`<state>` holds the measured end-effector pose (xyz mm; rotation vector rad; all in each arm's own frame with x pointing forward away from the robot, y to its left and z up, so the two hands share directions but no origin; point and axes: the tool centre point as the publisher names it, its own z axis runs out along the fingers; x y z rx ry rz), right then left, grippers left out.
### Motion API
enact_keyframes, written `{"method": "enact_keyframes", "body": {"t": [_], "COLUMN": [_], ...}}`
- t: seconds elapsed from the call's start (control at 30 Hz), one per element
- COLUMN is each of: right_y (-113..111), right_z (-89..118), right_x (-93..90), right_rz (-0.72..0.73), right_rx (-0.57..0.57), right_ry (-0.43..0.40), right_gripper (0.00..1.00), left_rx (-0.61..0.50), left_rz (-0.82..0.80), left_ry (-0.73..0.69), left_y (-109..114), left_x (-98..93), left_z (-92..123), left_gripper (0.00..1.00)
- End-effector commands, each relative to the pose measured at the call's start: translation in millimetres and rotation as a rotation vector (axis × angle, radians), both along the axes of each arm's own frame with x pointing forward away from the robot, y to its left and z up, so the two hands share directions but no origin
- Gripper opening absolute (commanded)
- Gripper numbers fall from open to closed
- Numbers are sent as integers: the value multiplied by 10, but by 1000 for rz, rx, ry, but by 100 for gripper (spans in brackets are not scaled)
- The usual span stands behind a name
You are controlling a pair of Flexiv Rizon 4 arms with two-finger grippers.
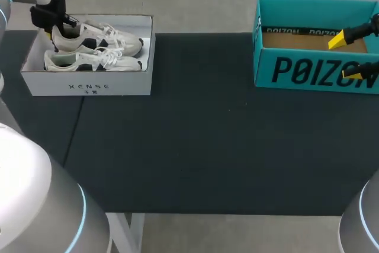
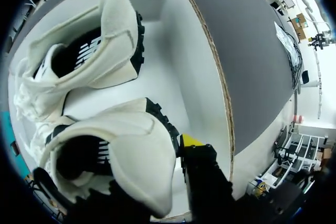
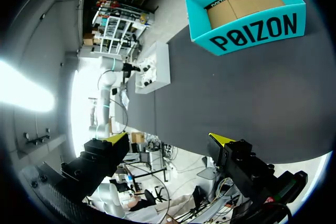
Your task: Take the shoe out of the shoebox, open the shoe tongue, remove and reinsert the insole, then place the shoe into the shoebox
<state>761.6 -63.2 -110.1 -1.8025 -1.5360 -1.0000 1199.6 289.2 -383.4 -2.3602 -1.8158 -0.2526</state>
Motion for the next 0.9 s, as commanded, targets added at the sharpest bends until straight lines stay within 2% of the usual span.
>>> {"method": "enact_keyframes", "body": {"t": [0.03, 0.13, 0.17, 0.2, 0.27, 0.33, 0.37, 0.4, 0.63, 0.9], "right_y": [7, 7, 7, 7, 7, 7, 7, 7, 7, 7], "right_z": [-6, -6, -6, -6, -6, -6, -6, -6, -6, -6], "right_x": [-2, -2, -2, -2, -2, -2, -2, -2, -2, -2], "right_rz": [-2, -2, -2, -2, -2, -2, -2, -2, -2, -2], "right_rx": [-2, -2, -2, -2, -2, -2, -2, -2, -2, -2], "right_ry": [1, 1, 1, 1, 1, 1, 1, 1, 1, 1], "right_gripper": [100, 100, 100, 100, 100, 100, 100, 100, 100, 100], "left_rx": [-16, -27, -27, -29, -32, -25, -22, -24, -49, -128], "left_rz": [-2, -10, -12, -18, -23, -21, -13, 3, 65, 145], "left_ry": [31, 44, 46, 50, 54, 53, 48, 48, -23, -124], "left_y": [24, 10, 1, -14, -31, -63, -71, -84, -201, -265], "left_x": [140, 152, 156, 158, 161, 156, 149, 134, -32, -383], "left_z": [-119, -173, -183, -191, -194, -157, -131, -75, 273, 680], "left_gripper": [0, 0, 9, 30, 52, 87, 98, 100, 100, 100]}}
